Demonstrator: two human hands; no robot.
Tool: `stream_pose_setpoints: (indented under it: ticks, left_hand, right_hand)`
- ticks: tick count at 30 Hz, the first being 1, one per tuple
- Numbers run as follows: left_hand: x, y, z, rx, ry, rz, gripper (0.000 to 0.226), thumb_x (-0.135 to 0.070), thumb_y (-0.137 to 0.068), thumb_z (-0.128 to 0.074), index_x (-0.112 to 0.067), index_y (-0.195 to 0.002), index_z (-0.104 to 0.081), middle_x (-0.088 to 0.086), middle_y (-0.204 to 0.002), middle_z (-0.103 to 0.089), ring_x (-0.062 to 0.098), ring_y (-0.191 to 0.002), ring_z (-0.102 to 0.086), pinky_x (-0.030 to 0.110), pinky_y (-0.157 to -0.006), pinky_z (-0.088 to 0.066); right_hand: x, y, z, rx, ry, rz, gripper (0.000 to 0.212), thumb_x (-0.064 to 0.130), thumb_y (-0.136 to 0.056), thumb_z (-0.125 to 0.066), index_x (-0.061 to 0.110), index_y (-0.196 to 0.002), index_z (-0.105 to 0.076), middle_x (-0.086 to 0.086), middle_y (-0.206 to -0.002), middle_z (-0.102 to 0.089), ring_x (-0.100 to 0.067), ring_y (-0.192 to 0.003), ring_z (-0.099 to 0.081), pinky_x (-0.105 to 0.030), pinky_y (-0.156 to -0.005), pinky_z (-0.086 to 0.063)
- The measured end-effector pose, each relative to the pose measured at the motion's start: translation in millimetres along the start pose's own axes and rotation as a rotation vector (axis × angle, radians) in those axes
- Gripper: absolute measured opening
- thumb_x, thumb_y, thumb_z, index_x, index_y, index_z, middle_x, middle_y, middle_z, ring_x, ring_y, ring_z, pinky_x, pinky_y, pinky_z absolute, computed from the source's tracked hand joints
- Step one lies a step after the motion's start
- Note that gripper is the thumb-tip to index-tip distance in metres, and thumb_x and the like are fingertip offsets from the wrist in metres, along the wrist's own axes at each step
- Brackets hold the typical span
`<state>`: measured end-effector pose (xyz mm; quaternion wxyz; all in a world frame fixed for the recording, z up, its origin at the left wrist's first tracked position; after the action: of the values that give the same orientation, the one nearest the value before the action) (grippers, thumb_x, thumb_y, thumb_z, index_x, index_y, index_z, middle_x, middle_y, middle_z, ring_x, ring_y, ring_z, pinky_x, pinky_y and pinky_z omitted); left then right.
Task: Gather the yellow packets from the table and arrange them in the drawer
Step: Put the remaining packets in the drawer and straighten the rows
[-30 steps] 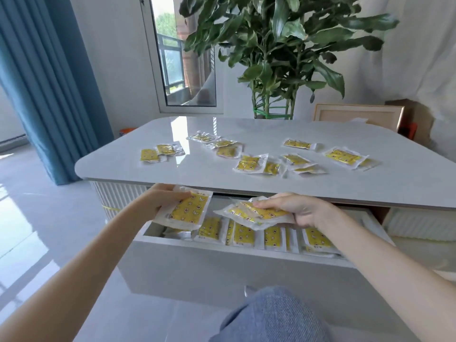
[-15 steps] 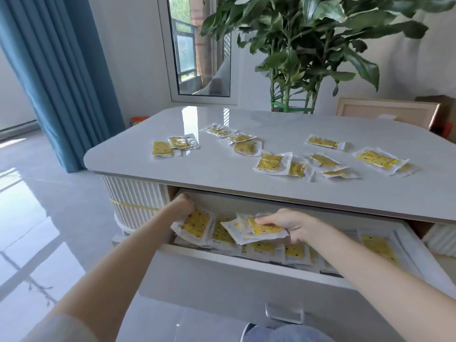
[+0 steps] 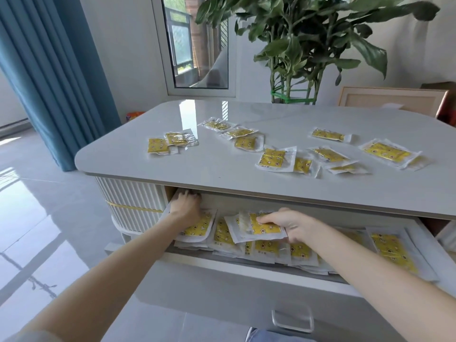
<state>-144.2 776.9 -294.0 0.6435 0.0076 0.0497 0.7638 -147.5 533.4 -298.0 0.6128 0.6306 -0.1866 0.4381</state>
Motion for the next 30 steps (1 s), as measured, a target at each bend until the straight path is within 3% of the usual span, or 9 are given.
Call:
stream_pose_setpoints:
  ticks: [4,7,9,14,18,21,24,27,30]
  left_hand:
    - [-8,8,-25,0.296,0.001,-0.136,0.071,-0.062,-0.078,-0.053,-0.028,-0.139,-0.040,0.007,-0.144,-0.037,0.032,-0.136,-0.029,0.048,-0.108,-0.034]
    - [-5,6,-34,0.327,-0.040,-0.164,0.078,-0.062,-0.077,-0.057,-0.032,-0.144,-0.031,0.002,-0.150,-0.032,0.030,-0.139,-0.026,0.050,-0.110,-0.031]
    - [-4,4,-31,0.288,-0.011,-0.169,0.071,-0.055,-0.080,-0.058,-0.032,-0.142,-0.034,0.002,-0.147,-0.036,0.028,-0.136,-0.032,0.047,-0.108,-0.035]
    - [0,5,-28,0.281,0.068,-0.161,0.066,-0.054,-0.083,-0.057,-0.031,-0.142,-0.037,0.003,-0.145,-0.039,0.025,-0.133,-0.038,0.042,-0.108,-0.036]
    - [-3,6,-19,0.208,0.140,-0.179,0.060,-0.049,-0.087,-0.055,-0.029,-0.141,-0.039,0.004,-0.143,-0.043,0.025,-0.131,-0.041,0.040,-0.106,-0.038]
    - [-10,11,-17,0.213,0.156,-0.226,0.061,-0.034,-0.085,-0.061,-0.030,-0.141,-0.039,0.002,-0.143,-0.044,0.023,-0.131,-0.041,0.039,-0.105,-0.039]
    - [-19,19,-15,0.284,0.118,-0.294,0.083,-0.029,-0.075,-0.073,-0.030,-0.146,-0.031,0.000,-0.150,-0.036,0.023,-0.137,-0.033,0.039,-0.111,-0.034]
    - [-33,34,-12,0.399,0.054,-0.357,0.111,-0.042,-0.064,-0.082,-0.024,-0.151,-0.014,-0.003,-0.158,-0.016,0.021,-0.146,-0.008,0.042,-0.119,-0.019]
    - [-47,42,-13,0.423,-0.031,-0.386,0.120,-0.051,-0.060,-0.082,-0.024,-0.152,-0.010,-0.006,-0.159,-0.005,0.021,-0.147,0.007,0.046,-0.120,-0.014]
  right_hand:
    - [-2,4,0,-0.023,0.015,-0.006,0.042,0.000,-0.086,-0.066,0.003,-0.118,-0.038,-0.019,-0.088,-0.063,-0.026,-0.064,-0.066,-0.038,-0.048,-0.056]
    - [-4,5,1,-0.043,-0.003,-0.015,0.029,-0.003,-0.087,-0.064,0.007,-0.090,-0.036,-0.019,-0.083,-0.060,-0.028,-0.066,-0.063,-0.039,-0.043,-0.054]
    - [-5,5,-1,-0.065,-0.013,-0.022,0.029,-0.004,-0.087,-0.063,0.007,-0.084,-0.037,-0.018,-0.081,-0.060,-0.028,-0.065,-0.062,-0.040,-0.041,-0.053]
    - [-7,-2,-10,-0.106,-0.035,-0.025,0.038,-0.004,-0.084,-0.067,0.002,-0.116,-0.048,-0.023,-0.110,-0.065,-0.035,-0.088,-0.068,-0.049,-0.063,-0.058]
    - [-10,-5,-26,-0.147,-0.085,-0.028,0.029,-0.011,-0.086,-0.059,-0.002,-0.113,-0.052,-0.026,-0.117,-0.063,-0.038,-0.104,-0.065,-0.053,-0.088,-0.052]
    - [-14,-13,-38,-0.201,-0.134,-0.039,0.023,-0.011,-0.086,-0.057,0.000,-0.105,-0.055,-0.023,-0.115,-0.063,-0.038,-0.104,-0.065,-0.050,-0.092,-0.052]
    - [-19,-34,-40,-0.276,-0.155,-0.033,0.015,-0.006,-0.080,-0.062,0.000,-0.092,-0.058,-0.019,-0.111,-0.065,-0.033,-0.099,-0.066,-0.048,-0.090,-0.054]
    - [-20,-31,-42,-0.328,-0.236,-0.045,0.039,-0.004,-0.079,-0.062,-0.002,-0.118,-0.057,-0.017,-0.111,-0.065,-0.030,-0.098,-0.066,-0.045,-0.089,-0.054]
    - [-17,-16,-38,-0.406,-0.194,-0.046,0.044,-0.001,-0.089,-0.057,-0.001,-0.132,-0.051,-0.015,-0.128,-0.059,-0.026,-0.105,-0.060,-0.028,-0.084,-0.050]
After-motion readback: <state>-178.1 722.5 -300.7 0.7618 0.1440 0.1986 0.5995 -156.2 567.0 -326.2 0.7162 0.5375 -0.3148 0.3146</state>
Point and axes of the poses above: each hand's wrist, its own y-axis away from the middle knuckle, its own z-axis out of the back of the hand, x = y × z, the point moved 4 cm from there along -y, towards the middle knuckle
